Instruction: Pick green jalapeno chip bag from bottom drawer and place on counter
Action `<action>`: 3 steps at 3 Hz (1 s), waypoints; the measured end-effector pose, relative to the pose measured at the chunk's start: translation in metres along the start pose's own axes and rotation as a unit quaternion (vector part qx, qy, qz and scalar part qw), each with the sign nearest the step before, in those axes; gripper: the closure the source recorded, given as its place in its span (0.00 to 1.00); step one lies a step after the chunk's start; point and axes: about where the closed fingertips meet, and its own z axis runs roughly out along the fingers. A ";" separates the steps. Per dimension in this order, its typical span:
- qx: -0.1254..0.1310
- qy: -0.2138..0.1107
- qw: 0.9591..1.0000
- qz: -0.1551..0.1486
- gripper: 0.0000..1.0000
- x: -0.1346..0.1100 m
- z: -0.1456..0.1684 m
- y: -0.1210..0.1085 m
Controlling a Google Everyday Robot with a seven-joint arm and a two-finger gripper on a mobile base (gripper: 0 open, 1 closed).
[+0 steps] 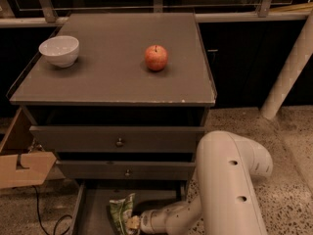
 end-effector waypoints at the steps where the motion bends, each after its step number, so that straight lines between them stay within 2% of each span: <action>1: 0.000 0.000 1.000 0.000 1.00 0.000 0.000 0.000; 2: 0.012 -0.008 1.000 -0.004 1.00 -0.014 -0.024 0.014; 3: 0.044 -0.021 0.999 -0.018 1.00 -0.036 -0.078 0.049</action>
Offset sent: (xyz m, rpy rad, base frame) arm 0.0180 -0.0307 0.1109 -0.0826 -0.0578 -0.0515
